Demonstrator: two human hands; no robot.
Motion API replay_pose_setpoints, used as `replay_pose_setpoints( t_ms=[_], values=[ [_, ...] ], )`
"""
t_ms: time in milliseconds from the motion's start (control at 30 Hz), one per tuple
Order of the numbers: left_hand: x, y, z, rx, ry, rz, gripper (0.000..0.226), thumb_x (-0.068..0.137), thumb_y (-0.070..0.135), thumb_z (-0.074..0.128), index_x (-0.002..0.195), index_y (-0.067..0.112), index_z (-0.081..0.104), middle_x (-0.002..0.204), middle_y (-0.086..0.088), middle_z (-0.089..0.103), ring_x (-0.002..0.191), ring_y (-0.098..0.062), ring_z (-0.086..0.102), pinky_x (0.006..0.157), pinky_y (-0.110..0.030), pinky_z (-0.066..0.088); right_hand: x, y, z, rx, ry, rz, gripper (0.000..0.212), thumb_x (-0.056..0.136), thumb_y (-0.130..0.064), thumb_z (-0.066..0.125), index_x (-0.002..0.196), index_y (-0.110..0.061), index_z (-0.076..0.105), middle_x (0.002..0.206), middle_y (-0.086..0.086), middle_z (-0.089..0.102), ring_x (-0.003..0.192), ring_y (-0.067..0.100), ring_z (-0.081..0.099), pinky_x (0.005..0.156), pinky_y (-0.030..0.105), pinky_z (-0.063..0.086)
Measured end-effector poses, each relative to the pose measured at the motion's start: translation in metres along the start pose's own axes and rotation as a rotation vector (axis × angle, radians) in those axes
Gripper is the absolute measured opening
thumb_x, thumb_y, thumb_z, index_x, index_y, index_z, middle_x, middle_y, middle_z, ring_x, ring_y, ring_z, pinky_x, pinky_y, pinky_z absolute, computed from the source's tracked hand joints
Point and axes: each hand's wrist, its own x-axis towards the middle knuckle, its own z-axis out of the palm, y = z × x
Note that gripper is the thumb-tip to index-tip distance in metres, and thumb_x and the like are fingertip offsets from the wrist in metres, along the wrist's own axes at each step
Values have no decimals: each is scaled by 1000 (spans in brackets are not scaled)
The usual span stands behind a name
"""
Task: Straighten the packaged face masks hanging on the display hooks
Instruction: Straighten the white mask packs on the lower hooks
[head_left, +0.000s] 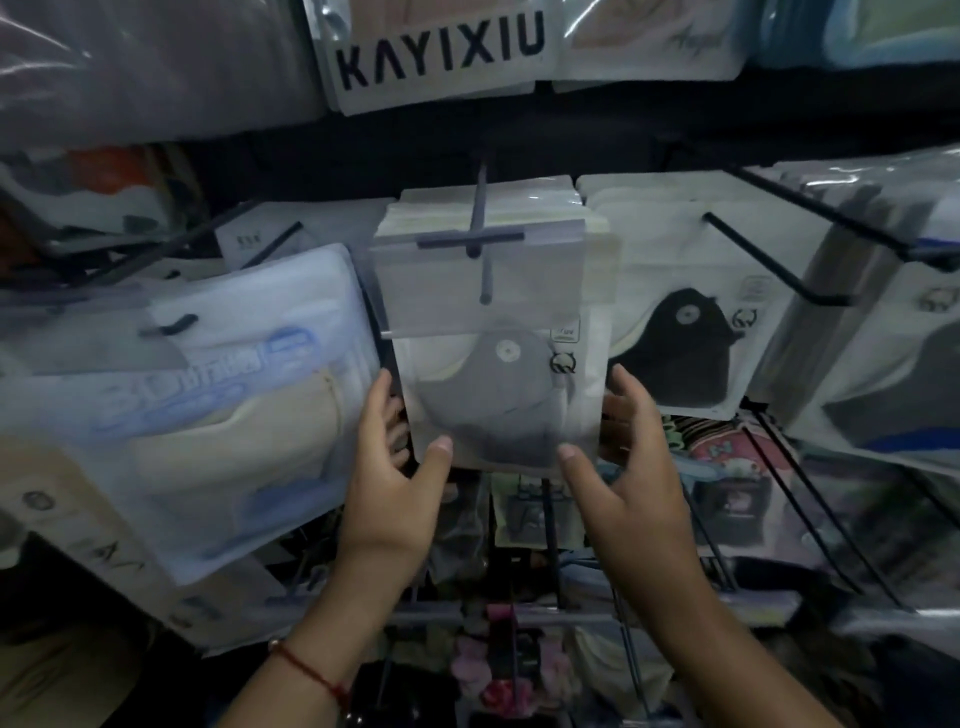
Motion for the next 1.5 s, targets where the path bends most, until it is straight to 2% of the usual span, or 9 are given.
replay_pose_setpoints(
  t_ms=[133, 200, 333, 433, 567, 833, 1033, 1200, 1500],
  values=[
    [3, 4, -5, -59, 43, -3, 42, 97, 11, 60, 137, 22, 52, 119, 5, 64, 104, -9, 63, 84, -19, 50, 5, -6, -5, 91, 44, 13, 40, 93, -13, 62, 124, -36, 53, 101, -17, 63, 95, 3, 61, 72, 23, 53],
    [4, 3, -10, -93, 59, 12, 23, 98, 12, 60, 120, 11, 65, 108, 0, 72, 100, -14, 68, 80, -18, 52, 6, -9, -8, 138, 14, 25, 32, 92, -6, 61, 113, -29, 59, 98, -14, 66, 90, 5, 64, 71, 21, 53],
    [3, 2, -24, -256, 5, -29, 2, 89, 24, 71, 89, 23, 74, 89, -2, 75, 85, -14, 68, 76, -27, 56, 6, -16, -17, 253, -68, 122, 21, 89, 1, 59, 101, -16, 63, 92, -2, 69, 87, 15, 66, 72, 29, 55],
    [0, 6, -34, -340, -75, -74, 6, 79, 28, 71, 81, 25, 75, 84, -10, 73, 78, -21, 66, 77, -38, 54, 4, -25, -20, 331, -109, 218, 16, 86, -5, 64, 98, -16, 63, 94, 3, 70, 88, 24, 68, 70, 36, 57],
    [-2, 12, -47, -395, -177, -102, 11, 68, 32, 80, 73, 25, 74, 78, -4, 71, 73, -15, 64, 71, -26, 54, 1, -47, -19, 338, -103, 255, 22, 82, -23, 70, 104, -22, 67, 100, 2, 74, 91, 26, 72, 80, 52, 58],
    [-8, 21, -69, -347, -344, -86, 12, 68, 26, 78, 65, 23, 66, 64, -6, 60, 57, -10, 51, 52, -16, 43, -1, -79, -15, 285, -12, 206, 30, 81, -31, 66, 110, -23, 66, 103, 0, 74, 94, 21, 72, 80, 46, 58],
    [-13, 23, -89, -315, -551, -4, 29, 55, 43, 80, 65, 20, 65, 62, -2, 63, 58, -8, 56, 55, -17, 45, -10, -97, -15, 328, 31, 176, 34, 74, -20, 69, 107, -17, 67, 102, 6, 75, 93, 24, 72, 72, 33, 59],
    [-15, 20, -97, -304, -695, 23, 38, 58, 41, 82, 83, 14, 70, 88, -11, 75, 84, -20, 72, 74, -30, 58, -39, -108, -22, 332, 96, 13, 30, 65, -22, 72, 96, -24, 73, 97, 7, 75, 86, 21, 73, 66, 27, 57],
    [-4, 38, -96, -305, -691, 109, 54, 71, 42, 77, 122, 47, 59, 112, 14, 72, 103, -6, 68, 81, -20, 54, -67, -96, -29, 190, 55, 202, 35, 77, -5, 65, 112, -12, 65, 98, 9, 75, 89, 26, 73, 66, 27, 58]
  ],
)
